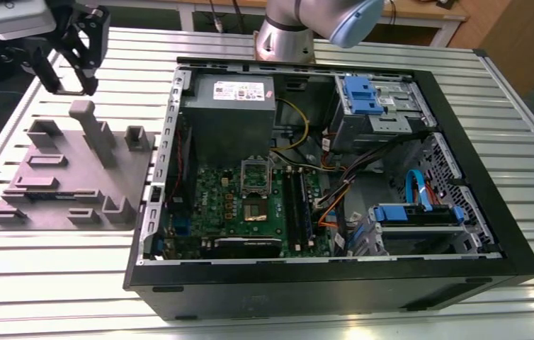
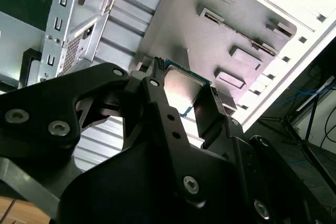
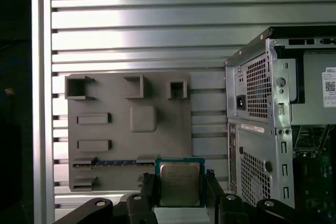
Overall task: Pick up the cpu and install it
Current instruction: 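Pick up the cpu and move it towards the insertion slot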
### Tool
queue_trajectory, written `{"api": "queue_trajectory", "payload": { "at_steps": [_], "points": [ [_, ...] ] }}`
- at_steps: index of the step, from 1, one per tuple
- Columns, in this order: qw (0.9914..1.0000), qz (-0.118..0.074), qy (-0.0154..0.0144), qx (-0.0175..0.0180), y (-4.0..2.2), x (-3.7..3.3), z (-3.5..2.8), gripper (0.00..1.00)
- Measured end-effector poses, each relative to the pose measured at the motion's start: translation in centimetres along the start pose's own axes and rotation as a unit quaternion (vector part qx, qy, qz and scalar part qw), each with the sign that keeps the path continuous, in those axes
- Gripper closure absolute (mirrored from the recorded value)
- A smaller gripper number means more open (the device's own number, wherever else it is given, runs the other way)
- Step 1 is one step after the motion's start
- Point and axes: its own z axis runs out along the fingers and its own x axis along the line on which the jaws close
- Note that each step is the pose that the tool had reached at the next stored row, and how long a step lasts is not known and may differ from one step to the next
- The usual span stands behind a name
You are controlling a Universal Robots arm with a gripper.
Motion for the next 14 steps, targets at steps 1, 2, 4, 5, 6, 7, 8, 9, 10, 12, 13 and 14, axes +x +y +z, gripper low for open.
{"api": "queue_trajectory", "payload": {
  "at_steps": [1, 2, 4, 5, 6, 7, 8, 9, 10, 12, 13, 14],
  "points": [
    [1.00000, 0.000, 0.0000, 0.0000, -0.02, -0.27, 0.01, 0.53],
    [1.00000, 0.000, 0.0001, 0.0000, -0.03, -0.60, 0.02, 0.53],
    [1.00000, 0.000, 0.0000, 0.0000, -0.03, -1.27, 0.07, 0.53],
    [1.00000, 0.000, 0.0001, 0.0000, -0.02, -1.63, 0.10, 0.53],
    [1.00000, 0.000, 0.0001, 0.0000, 0.00, -2.00, 0.13, 0.53],
    [1.00000, 0.000, 0.0000, 0.0000, 0.01, -2.37, 0.17, 0.53],
    [1.00000, 0.000, 0.0001, 0.0000, 0.03, -2.75, 0.19, 0.53],
    [1.00000, 0.000, 0.0001, 0.0000, 0.05, -3.17, 0.23, 0.53],
    [1.00000, 0.000, 0.0001, 0.0000, 0.06, -3.54, 0.26, 0.53],
    [1.00000, 0.000, 0.0000, 0.0000, 0.10, -4.31, 0.32, 0.53],
    [1.00000, 0.000, 0.0001, 0.0000, 0.11, -4.75, 0.34, 0.53],
    [1.00000, 0.000, 0.0001, 0.0000, 0.13, -5.20, 0.37, 0.53]
  ]
}}
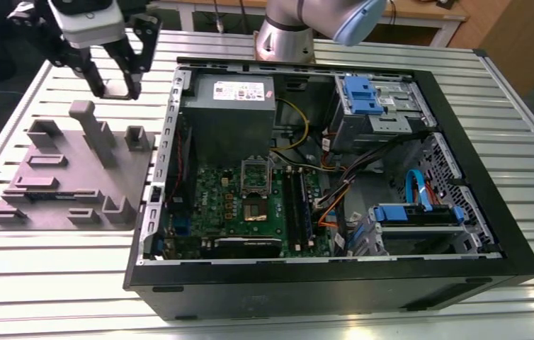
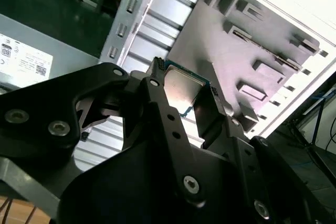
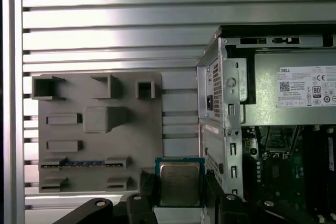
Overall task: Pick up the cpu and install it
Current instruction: 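Pick up the cpu and move it towards the insertion slot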
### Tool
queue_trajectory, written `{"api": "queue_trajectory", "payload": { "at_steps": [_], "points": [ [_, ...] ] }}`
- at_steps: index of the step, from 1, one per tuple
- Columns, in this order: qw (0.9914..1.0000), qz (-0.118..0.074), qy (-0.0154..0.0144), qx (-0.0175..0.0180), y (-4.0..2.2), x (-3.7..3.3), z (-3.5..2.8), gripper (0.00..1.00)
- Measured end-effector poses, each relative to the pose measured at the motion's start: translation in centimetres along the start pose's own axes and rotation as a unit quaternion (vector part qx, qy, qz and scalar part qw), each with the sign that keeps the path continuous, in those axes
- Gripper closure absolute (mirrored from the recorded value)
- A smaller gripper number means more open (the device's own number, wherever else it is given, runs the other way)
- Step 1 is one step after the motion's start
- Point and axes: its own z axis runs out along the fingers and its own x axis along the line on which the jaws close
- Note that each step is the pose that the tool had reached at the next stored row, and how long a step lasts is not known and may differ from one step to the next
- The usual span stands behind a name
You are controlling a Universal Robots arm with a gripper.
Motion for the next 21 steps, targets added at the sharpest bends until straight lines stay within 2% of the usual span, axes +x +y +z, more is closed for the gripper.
{"api": "queue_trajectory", "payload": {
  "at_steps": [21],
  "points": [
    [1.00000, 0.000, 0.0000, 0.0000, 0.42, -9.29, 0.61, 0.53]
  ]
}}
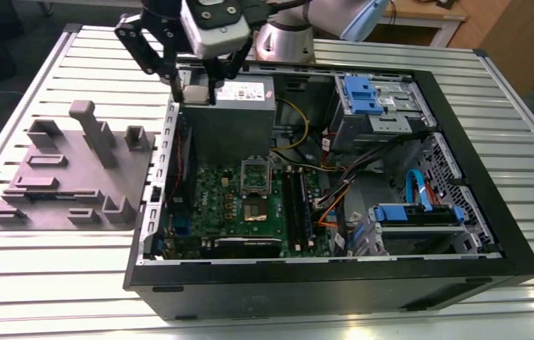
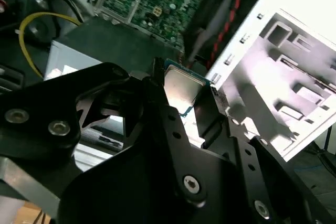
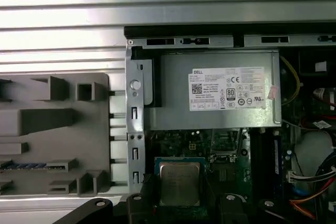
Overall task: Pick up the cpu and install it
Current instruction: 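Pick up the cpu and move it towards the insertion slot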
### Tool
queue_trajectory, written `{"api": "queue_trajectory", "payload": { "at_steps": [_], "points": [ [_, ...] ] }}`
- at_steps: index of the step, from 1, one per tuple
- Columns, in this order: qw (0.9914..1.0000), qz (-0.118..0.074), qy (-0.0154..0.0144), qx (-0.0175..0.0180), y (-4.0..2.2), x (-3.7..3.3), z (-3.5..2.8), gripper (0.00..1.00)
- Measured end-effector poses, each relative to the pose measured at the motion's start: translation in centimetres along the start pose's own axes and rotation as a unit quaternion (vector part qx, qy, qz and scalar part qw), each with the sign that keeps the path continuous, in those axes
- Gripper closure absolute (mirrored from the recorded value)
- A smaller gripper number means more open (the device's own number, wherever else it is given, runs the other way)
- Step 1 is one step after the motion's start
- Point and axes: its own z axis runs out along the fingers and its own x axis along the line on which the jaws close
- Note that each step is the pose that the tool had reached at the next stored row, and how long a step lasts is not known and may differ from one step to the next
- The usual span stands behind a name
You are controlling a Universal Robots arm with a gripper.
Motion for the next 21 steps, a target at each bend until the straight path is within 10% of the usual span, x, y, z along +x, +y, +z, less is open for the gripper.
{"api": "queue_trajectory", "payload": {
  "at_steps": [8, 21],
  "points": [
    [1.00000, 0.000, 0.0000, 0.0000, 0.15, -3.36, 0.19, 0.53],
    [0.99979, 0.020, -0.0008, 0.0003, 0.23, -5.44, 0.60, 0.53]
  ]
}}
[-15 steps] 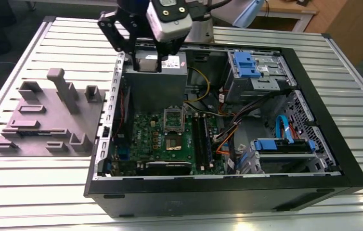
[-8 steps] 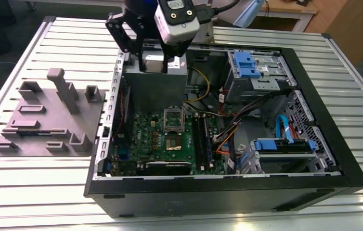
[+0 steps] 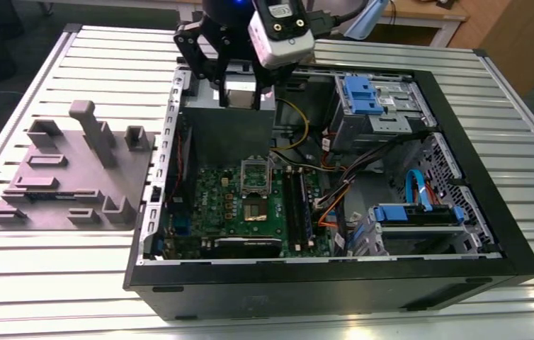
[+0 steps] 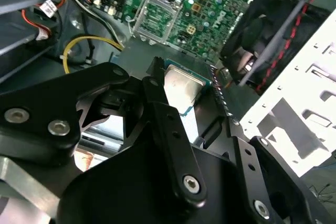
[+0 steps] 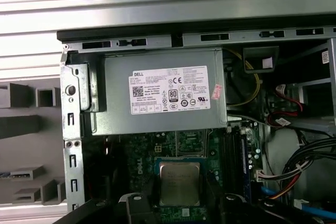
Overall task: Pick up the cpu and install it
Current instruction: 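Pick up the cpu and move it towards the insertion slot, then place the cpu into insertion slot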
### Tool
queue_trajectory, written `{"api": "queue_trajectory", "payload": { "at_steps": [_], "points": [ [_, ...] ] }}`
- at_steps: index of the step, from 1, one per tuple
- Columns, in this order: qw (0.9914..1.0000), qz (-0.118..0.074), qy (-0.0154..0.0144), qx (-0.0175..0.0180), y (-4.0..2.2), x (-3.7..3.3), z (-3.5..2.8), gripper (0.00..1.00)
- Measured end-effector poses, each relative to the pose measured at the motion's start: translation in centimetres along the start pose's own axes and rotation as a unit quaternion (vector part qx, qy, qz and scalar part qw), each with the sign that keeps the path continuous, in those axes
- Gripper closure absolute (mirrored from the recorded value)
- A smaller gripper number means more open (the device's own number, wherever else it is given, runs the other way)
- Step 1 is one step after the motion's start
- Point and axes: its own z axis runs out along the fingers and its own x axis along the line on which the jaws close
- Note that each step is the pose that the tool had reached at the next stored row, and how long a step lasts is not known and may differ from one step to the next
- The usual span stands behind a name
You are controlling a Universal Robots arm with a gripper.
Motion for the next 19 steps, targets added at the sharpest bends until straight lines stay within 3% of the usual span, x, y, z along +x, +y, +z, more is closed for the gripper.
{"api": "queue_trajectory", "payload": {
  "at_steps": [15, 19],
  "points": [
    [1.00000, 0.001, 0.0000, 0.0000, 0.02, -0.19, 0.04, 0.53],
    [1.00000, 0.001, 0.0000, 0.0000, -0.11, -0.20, 0.46, 0.53]
  ]
}}
